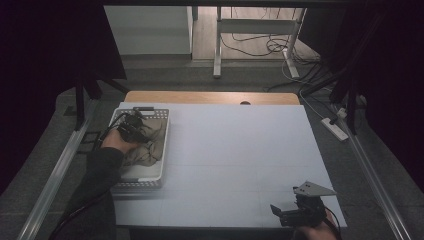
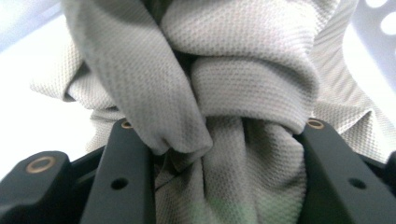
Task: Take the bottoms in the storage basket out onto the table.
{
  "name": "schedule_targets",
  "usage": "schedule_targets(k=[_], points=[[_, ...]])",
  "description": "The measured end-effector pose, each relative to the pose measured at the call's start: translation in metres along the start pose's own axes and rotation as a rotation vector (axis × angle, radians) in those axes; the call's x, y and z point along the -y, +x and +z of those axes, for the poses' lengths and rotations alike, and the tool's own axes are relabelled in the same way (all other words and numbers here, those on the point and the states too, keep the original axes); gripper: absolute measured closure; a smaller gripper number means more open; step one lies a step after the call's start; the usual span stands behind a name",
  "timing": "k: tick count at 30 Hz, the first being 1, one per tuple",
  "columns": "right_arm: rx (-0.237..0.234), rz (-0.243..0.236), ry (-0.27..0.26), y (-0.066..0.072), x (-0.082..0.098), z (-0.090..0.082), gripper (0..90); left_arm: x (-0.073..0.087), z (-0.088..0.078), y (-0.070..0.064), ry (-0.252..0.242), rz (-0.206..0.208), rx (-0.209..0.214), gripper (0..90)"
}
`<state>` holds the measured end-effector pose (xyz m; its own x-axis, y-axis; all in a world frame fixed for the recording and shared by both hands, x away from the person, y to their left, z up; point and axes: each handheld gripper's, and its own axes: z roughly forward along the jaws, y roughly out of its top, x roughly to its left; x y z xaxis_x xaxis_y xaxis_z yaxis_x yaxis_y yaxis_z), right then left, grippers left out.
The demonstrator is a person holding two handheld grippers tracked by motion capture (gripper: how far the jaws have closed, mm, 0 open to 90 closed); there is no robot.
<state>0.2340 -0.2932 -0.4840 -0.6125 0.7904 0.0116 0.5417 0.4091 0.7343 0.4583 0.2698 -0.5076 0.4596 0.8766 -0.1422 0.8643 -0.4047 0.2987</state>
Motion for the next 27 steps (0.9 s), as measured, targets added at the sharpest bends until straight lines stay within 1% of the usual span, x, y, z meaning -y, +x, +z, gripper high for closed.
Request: schedule_targets(k=[1, 3, 4, 6, 8, 10, 13, 14, 17, 18, 20, 27], points=[[0.000, 0.000, -0.001, 0.000, 0.000, 0.000, 0.0, 0.001, -0.001, 0.001, -0.005, 0.000, 0.012, 57.9], [0.000, -0.001, -0.001, 0.000, 0.000, 0.000, 0.0, 0.002, -0.003, 0.001, -0.013, 0.006, 0.020, 58.4], [-0.001, -0.001, -0.001, 0.000, 0.000, 0.000, 0.0, 0.003, -0.004, 0.001, -0.020, 0.003, 0.026, 59.1], [-0.001, -0.001, -0.002, 0.000, 0.000, 0.000, 0.0, 0.003, -0.008, 0.001, -0.026, -0.009, 0.051, 59.7], [-0.001, 0.000, -0.001, 0.000, 0.000, 0.000, 0.0, 0.002, -0.013, 0.002, -0.031, -0.024, 0.090, 59.9], [-0.001, -0.001, -0.001, 0.000, 0.000, 0.000, 0.0, 0.002, -0.020, 0.002, -0.038, -0.030, 0.105, 60.1], [0.000, -0.003, 0.001, 0.000, 0.000, 0.000, 0.0, 0.001, -0.032, 0.001, -0.054, -0.016, 0.106, 60.3], [0.000, -0.004, 0.001, 0.000, 0.000, 0.000, 0.0, 0.000, -0.036, 0.000, -0.065, -0.009, 0.100, 60.4], [-0.001, -0.002, -0.001, 0.000, 0.000, 0.000, 0.0, -0.001, -0.050, -0.001, -0.105, 0.004, 0.102, 60.4], [-0.001, -0.002, -0.001, 0.000, 0.000, 0.000, 0.0, -0.001, -0.055, -0.001, -0.114, 0.004, 0.108, 60.4], [-0.002, -0.003, -0.001, 0.000, 0.000, 0.000, 0.0, -0.001, -0.064, -0.002, -0.139, 0.007, 0.107, 60.4], [-0.002, -0.006, 0.001, 0.001, 0.000, 0.000, 0.0, -0.003, -0.093, -0.005, -0.190, 0.033, 0.100, 60.3]])
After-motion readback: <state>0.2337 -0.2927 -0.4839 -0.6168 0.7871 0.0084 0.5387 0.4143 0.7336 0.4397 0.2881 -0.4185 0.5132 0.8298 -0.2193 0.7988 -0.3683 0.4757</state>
